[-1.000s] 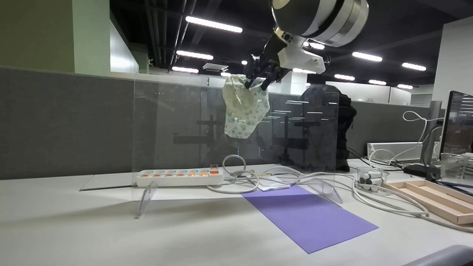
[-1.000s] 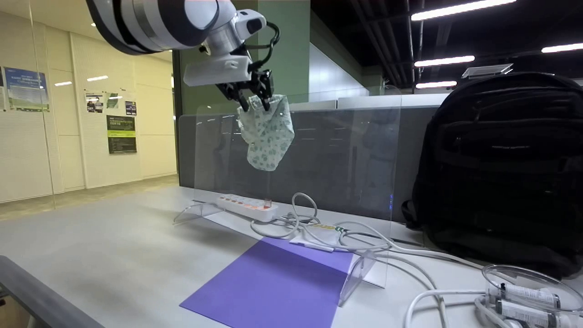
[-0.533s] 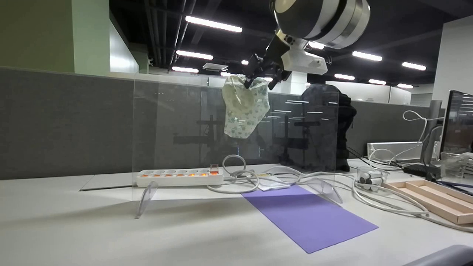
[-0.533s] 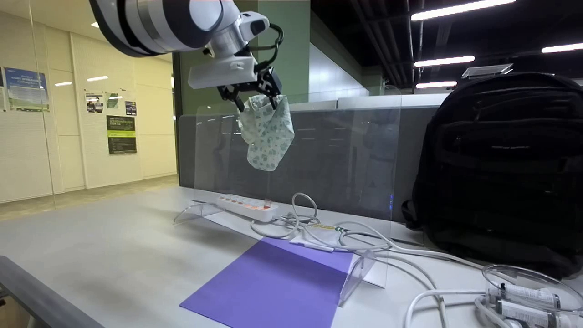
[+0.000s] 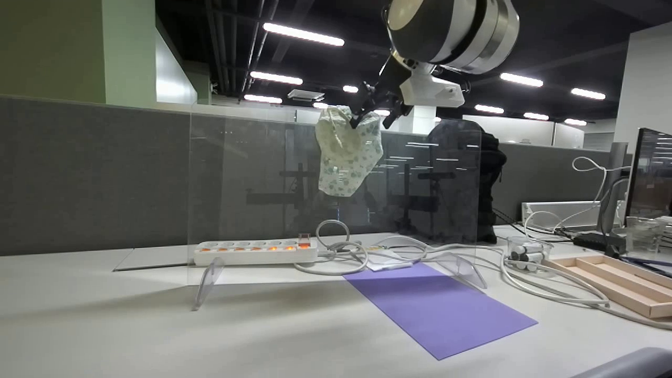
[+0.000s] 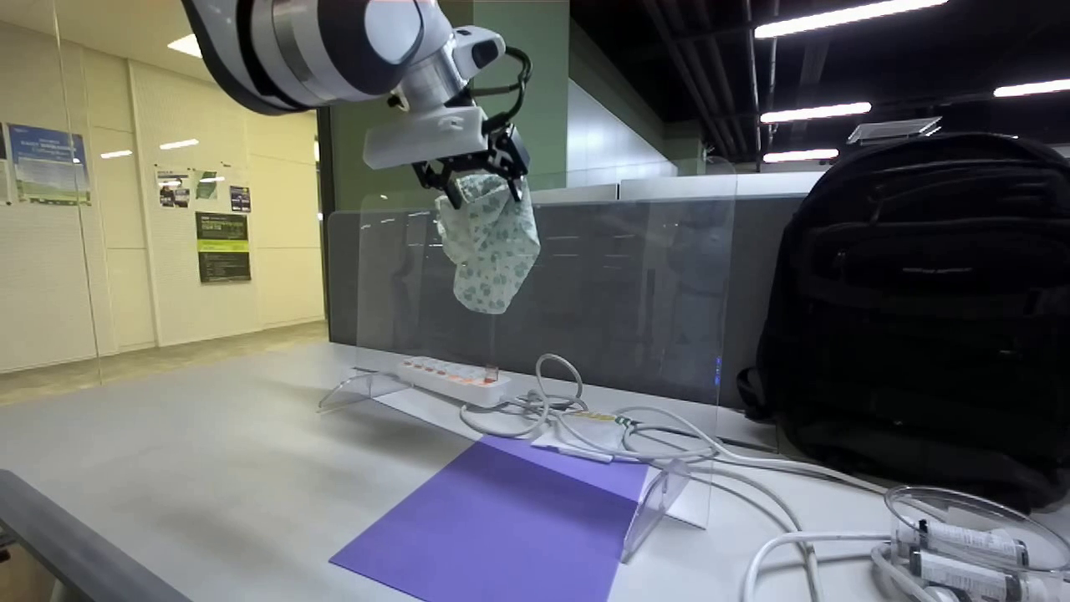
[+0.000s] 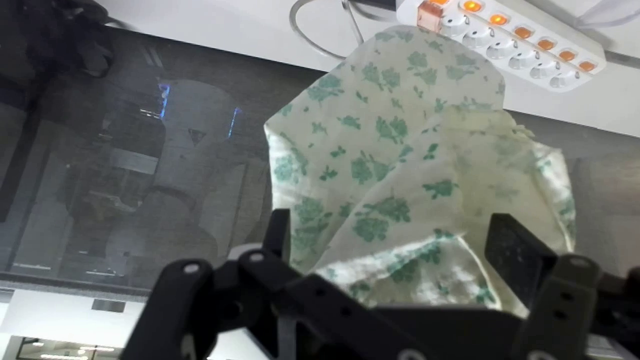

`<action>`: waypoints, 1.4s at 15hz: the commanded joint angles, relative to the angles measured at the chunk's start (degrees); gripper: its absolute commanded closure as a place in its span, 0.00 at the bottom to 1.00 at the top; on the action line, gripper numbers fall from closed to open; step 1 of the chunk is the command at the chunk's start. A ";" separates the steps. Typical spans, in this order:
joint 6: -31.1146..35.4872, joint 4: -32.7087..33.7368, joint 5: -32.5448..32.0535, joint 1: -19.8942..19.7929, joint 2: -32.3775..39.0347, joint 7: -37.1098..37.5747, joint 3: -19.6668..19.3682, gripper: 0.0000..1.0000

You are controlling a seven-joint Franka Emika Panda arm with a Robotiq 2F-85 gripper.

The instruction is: Drop the cloth from the transparent screen onto the table

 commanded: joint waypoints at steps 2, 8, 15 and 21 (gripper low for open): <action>1.01 2.75 -0.23 2.43 2.21 0.64 -1.91 0.27; 0.96 2.34 -0.65 4.47 0.90 0.81 -3.11 0.69; -0.72 0.93 -1.08 7.47 -0.82 0.55 -5.08 1.00; -6.97 -3.29 -0.51 11.75 -4.47 -1.52 -7.21 0.99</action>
